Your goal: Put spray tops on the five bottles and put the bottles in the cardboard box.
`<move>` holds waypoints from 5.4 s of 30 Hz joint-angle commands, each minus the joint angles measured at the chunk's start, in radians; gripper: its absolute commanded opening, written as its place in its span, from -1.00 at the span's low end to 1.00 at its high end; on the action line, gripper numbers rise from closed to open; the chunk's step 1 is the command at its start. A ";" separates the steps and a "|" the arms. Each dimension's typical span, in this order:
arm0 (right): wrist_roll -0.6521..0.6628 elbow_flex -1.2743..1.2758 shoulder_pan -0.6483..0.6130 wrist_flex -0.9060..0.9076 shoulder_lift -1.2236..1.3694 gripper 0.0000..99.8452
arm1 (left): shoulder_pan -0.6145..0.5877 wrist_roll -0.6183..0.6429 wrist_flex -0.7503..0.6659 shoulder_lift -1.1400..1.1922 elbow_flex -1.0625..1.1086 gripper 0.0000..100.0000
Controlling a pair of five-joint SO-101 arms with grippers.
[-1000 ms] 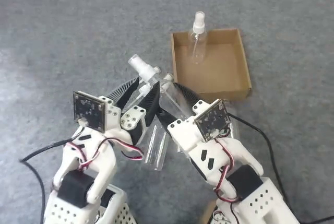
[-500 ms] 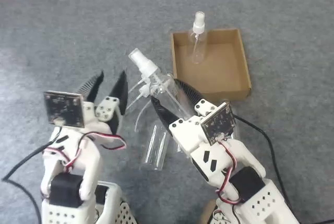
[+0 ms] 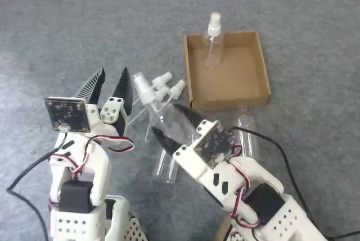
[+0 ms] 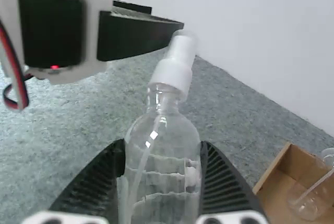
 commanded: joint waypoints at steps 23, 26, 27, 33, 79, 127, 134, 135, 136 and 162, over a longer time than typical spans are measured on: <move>-0.031 -0.328 0.280 -0.130 0.349 -0.99 | 0.002 -0.043 0.138 -0.011 -0.012 -0.69; -0.031 -0.411 0.282 -0.182 0.499 -0.99 | 0.061 -0.091 0.213 -0.012 -0.012 -0.69; -0.031 -0.442 0.280 -0.193 0.552 -0.99 | 0.087 -0.097 0.229 -0.012 -0.012 -0.69; -0.031 -0.632 0.246 -0.183 0.814 -0.99 | 0.256 -0.100 0.295 -0.012 -0.012 -0.45; -0.066 -0.703 0.211 0.220 0.490 -0.99 | 0.183 -0.061 0.176 -0.012 0.067 -0.31; -0.025 -0.709 0.177 0.311 0.472 -0.99 | 0.209 -0.063 0.160 -0.012 0.077 -0.31; 0.011 -0.720 0.456 0.156 0.510 -0.99 | 0.209 -0.063 0.163 -0.012 0.079 -0.31; 0.011 -0.724 0.493 0.139 0.529 -0.99 | 0.209 -0.063 0.163 -0.012 0.079 -0.31; 0.011 -0.729 0.527 0.117 0.555 -0.99 | 0.209 -0.063 0.160 -0.012 0.085 -0.31; -0.040 -0.887 0.797 -0.584 1.465 -0.99 | 0.209 -0.063 0.155 -0.012 0.101 -0.31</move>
